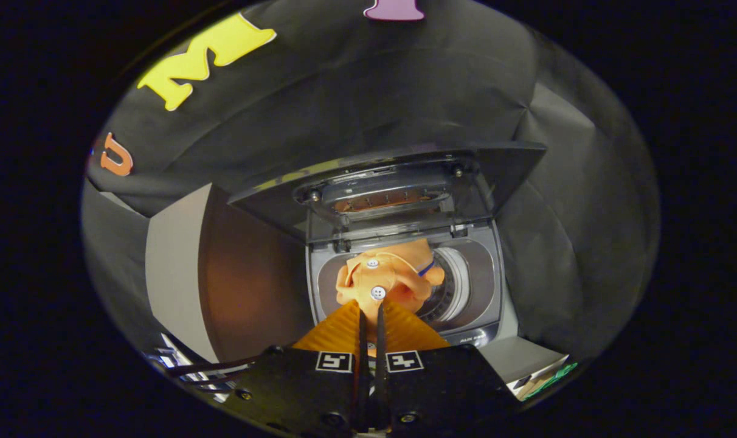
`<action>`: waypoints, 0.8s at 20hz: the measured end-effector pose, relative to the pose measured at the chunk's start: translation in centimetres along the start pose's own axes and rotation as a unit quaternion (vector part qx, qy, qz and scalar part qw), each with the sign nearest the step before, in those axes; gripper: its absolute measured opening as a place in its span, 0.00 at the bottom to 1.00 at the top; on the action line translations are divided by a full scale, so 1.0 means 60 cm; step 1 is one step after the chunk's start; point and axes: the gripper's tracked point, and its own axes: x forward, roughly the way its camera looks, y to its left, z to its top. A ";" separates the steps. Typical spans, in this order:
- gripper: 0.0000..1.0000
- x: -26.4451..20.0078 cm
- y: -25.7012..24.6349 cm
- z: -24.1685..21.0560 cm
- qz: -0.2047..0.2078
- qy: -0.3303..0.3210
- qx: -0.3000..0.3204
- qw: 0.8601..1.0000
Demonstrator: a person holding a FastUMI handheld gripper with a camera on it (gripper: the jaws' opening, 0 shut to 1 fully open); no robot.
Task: Put the clothes into the washing machine and then close the washing machine lid.
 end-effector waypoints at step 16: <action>0.48 0.069 -0.014 0.010 -0.014 -0.040 -0.057 0.997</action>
